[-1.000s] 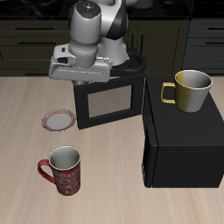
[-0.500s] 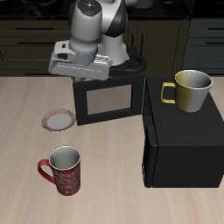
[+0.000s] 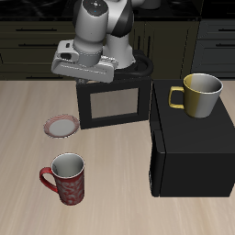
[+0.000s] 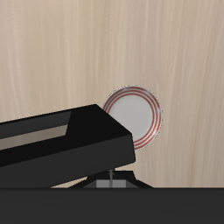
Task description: Open the microwave and place the red mug in it
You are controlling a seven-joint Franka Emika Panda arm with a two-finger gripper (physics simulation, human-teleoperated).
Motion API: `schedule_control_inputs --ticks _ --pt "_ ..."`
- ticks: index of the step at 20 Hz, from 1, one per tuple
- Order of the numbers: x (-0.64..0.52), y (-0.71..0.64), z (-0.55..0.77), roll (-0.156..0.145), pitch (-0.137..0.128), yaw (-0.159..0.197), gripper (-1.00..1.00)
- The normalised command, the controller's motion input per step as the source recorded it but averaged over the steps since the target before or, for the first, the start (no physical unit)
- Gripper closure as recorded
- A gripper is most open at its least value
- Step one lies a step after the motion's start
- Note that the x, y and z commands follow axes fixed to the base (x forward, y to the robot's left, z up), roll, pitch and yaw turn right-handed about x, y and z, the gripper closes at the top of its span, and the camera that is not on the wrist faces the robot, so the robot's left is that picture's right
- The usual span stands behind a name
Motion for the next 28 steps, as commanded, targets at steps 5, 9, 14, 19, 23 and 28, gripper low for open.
schedule_control_inputs --ticks 5,9,14,19,23,28 --pt "-0.12 -0.01 -0.19 -0.002 0.045 -0.002 1.0" --pt "-0.18 -0.04 -0.19 -0.019 0.028 0.0 1.0" --pt "-0.08 -0.1 -0.07 -0.016 0.006 0.037 1.0" --pt "-0.14 -0.08 0.0 -0.057 -0.024 0.079 -1.0" --pt "-0.26 -0.1 0.2 0.002 -0.009 0.037 -1.0" --pt "-0.28 -0.12 0.52 -0.008 -0.068 0.052 -1.0"
